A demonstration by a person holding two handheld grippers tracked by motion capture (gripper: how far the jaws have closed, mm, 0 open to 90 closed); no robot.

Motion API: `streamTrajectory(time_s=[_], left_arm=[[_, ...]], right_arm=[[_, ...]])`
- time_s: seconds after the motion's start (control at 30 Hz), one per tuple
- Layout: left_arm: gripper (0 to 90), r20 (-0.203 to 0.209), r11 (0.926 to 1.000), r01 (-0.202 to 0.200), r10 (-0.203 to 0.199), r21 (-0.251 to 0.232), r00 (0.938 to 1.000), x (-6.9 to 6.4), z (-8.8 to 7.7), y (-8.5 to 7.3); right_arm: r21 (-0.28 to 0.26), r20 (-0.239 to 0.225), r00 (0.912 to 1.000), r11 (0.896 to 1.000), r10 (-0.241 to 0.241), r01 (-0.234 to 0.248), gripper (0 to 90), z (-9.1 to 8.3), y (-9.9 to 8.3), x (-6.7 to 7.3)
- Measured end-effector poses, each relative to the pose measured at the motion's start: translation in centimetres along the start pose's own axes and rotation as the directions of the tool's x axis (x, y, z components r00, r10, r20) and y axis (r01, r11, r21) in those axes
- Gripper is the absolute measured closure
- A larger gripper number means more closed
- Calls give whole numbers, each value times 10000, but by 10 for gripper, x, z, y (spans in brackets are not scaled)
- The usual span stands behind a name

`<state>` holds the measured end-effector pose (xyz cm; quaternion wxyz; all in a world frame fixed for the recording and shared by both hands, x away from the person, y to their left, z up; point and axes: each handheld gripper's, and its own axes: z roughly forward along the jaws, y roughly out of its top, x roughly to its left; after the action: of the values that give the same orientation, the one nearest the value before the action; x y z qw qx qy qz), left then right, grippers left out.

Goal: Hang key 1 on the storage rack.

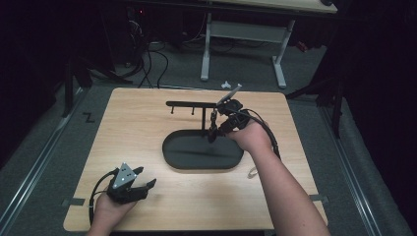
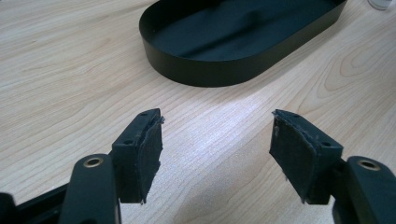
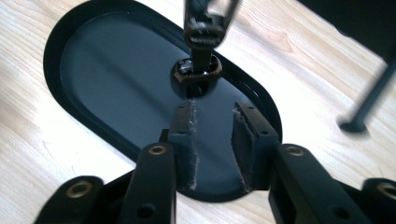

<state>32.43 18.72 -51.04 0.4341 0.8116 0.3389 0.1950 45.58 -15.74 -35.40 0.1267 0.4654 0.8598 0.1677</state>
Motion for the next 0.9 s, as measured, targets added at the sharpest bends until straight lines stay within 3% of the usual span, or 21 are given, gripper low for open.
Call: streamTrajectory(time_s=[0.37, 0.9], left_arm=[[349, -36, 9999, -160, 160, -21, 9999, -5, 3, 2], [350, 92, 9995, -243, 241, 184, 9997, -6, 10, 3]], right_arm=[[-171, -93, 10000, 9999, 8, -10, 609, -3, -51, -11], [-348, 236, 9929, 9927, 1162, -1154, 559, 24, -131, -52]])
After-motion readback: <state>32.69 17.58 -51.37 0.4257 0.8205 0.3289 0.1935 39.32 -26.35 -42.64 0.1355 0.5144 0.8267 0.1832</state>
